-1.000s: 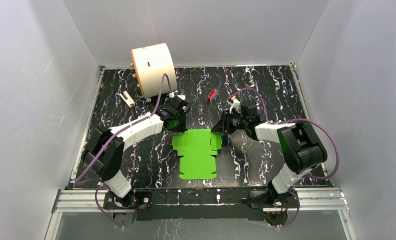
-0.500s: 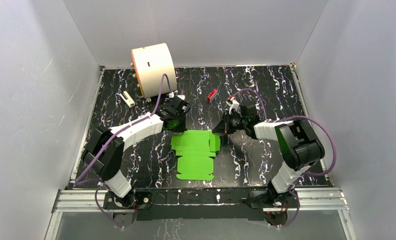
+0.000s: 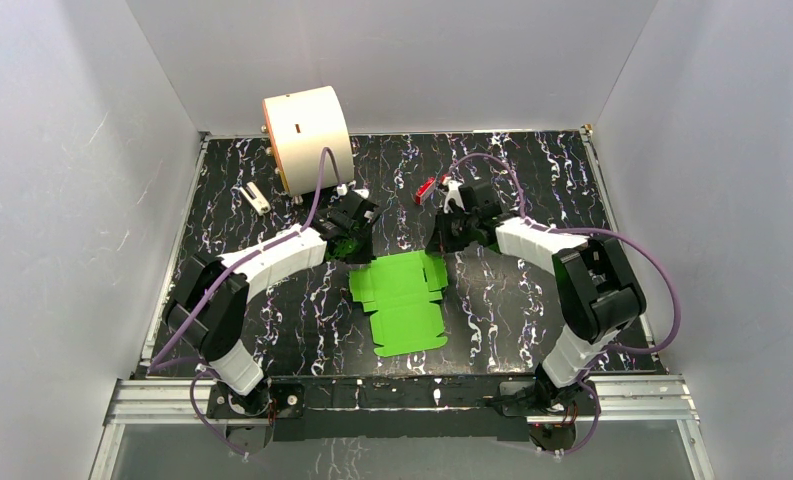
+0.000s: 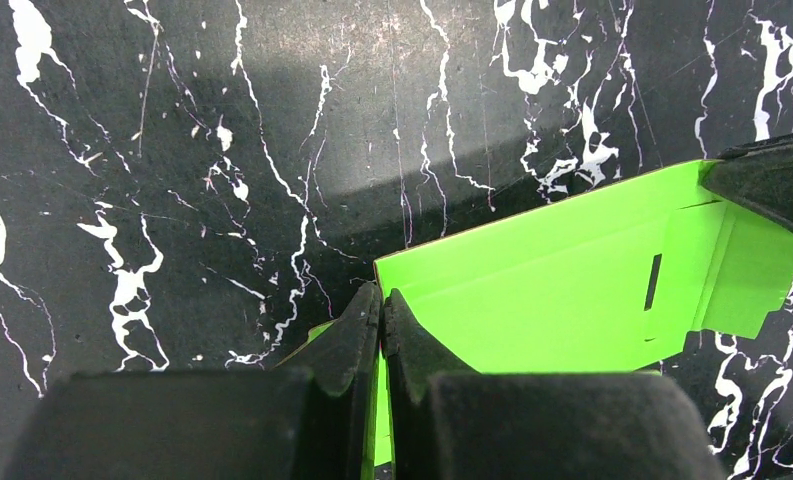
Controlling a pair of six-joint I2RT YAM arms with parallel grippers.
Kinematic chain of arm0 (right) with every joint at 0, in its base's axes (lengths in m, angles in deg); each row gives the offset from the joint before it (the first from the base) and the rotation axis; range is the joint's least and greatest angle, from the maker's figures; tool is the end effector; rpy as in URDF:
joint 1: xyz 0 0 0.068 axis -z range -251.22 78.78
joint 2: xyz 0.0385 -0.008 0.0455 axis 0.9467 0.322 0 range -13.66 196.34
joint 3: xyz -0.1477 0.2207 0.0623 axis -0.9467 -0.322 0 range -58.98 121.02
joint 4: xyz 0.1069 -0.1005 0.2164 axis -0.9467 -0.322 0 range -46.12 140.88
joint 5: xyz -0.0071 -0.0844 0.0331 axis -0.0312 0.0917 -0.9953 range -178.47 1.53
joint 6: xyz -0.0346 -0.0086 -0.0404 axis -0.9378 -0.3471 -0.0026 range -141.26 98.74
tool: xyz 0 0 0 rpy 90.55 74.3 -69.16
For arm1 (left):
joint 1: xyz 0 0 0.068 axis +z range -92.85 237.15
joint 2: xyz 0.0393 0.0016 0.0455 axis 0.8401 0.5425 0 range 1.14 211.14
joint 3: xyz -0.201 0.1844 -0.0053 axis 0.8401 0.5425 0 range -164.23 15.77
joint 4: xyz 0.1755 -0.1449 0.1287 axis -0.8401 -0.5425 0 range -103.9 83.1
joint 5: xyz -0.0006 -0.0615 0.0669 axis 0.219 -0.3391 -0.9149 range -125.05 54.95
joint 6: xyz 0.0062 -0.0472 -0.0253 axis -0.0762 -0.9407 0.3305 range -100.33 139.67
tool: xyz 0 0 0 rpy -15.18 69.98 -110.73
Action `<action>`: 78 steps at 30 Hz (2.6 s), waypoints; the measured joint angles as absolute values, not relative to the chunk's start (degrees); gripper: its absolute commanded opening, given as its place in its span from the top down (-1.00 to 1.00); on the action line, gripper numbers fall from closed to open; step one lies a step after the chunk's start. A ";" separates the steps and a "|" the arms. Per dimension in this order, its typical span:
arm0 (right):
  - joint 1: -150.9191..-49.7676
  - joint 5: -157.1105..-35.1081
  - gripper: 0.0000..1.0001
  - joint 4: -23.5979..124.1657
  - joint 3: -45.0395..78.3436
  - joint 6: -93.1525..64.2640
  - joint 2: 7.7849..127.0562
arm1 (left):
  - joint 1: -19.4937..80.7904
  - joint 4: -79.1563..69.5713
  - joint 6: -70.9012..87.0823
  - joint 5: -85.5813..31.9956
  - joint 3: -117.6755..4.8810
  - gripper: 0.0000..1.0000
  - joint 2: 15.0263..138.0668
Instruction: Fold the paper box
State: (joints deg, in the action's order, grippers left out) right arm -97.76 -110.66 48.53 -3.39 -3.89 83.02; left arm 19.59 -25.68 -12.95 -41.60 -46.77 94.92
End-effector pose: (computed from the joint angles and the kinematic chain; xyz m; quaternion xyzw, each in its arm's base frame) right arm 0.3092 0.1695 0.1863 -0.1480 0.8924 0.3090 0.2936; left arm 0.2785 -0.2089 0.2174 0.0209 0.9382 -0.1522 0.3101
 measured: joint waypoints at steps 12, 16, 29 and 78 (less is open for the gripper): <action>-101.56 -99.98 0.66 36.60 5.38 -8.18 84.93 | 19.63 -25.33 -16.82 -41.67 -48.21 1.00 96.99; -101.54 -100.94 0.53 37.84 4.37 -9.31 84.90 | 19.65 -25.16 -16.62 -41.67 -48.24 1.00 97.26; -95.07 -119.52 0.24 50.91 -5.09 -7.65 85.03 | 21.62 -16.66 -15.01 -37.01 -41.15 1.00 93.30; -85.13 -146.60 0.45 75.09 -13.07 2.62 90.65 | 23.72 -12.96 -15.66 -31.20 -38.99 1.00 90.81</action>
